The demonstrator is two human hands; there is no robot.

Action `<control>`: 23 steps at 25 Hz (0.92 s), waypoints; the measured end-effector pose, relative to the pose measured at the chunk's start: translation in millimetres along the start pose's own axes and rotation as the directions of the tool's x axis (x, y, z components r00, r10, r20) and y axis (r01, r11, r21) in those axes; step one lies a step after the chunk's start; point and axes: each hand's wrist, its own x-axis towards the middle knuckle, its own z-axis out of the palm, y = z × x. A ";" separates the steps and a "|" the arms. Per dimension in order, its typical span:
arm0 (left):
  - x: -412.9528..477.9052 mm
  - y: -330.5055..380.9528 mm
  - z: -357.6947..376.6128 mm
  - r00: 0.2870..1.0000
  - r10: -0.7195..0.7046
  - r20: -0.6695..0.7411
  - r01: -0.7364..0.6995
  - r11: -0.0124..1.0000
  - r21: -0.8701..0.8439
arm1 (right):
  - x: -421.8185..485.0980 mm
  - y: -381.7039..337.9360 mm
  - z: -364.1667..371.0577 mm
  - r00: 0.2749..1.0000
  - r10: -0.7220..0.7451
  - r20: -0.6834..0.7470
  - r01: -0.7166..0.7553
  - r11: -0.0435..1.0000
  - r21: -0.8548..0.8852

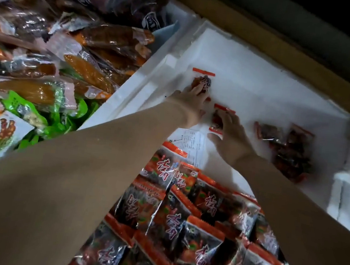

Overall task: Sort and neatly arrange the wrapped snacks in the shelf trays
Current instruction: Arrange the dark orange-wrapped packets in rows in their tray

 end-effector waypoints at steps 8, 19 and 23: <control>-17.9 -8.7 8.6 0.997 0.046 -0.062 -0.044 0.998 0.047 | 45.1 -29.9 -12.4 0.985 0.081 -0.156 -0.058 0.988 0.146; -34.1 -23.1 10.3 0.982 -0.136 -0.134 0.085 0.940 -0.332 | 100.9 -74.3 -2.5 0.935 0.355 0.004 -0.299 0.784 0.544; -33.8 -15.4 -1.5 0.898 -0.353 -0.263 0.063 0.695 -0.716 | 73.9 -71.5 -20.7 0.954 0.228 -0.196 -0.115 0.879 0.462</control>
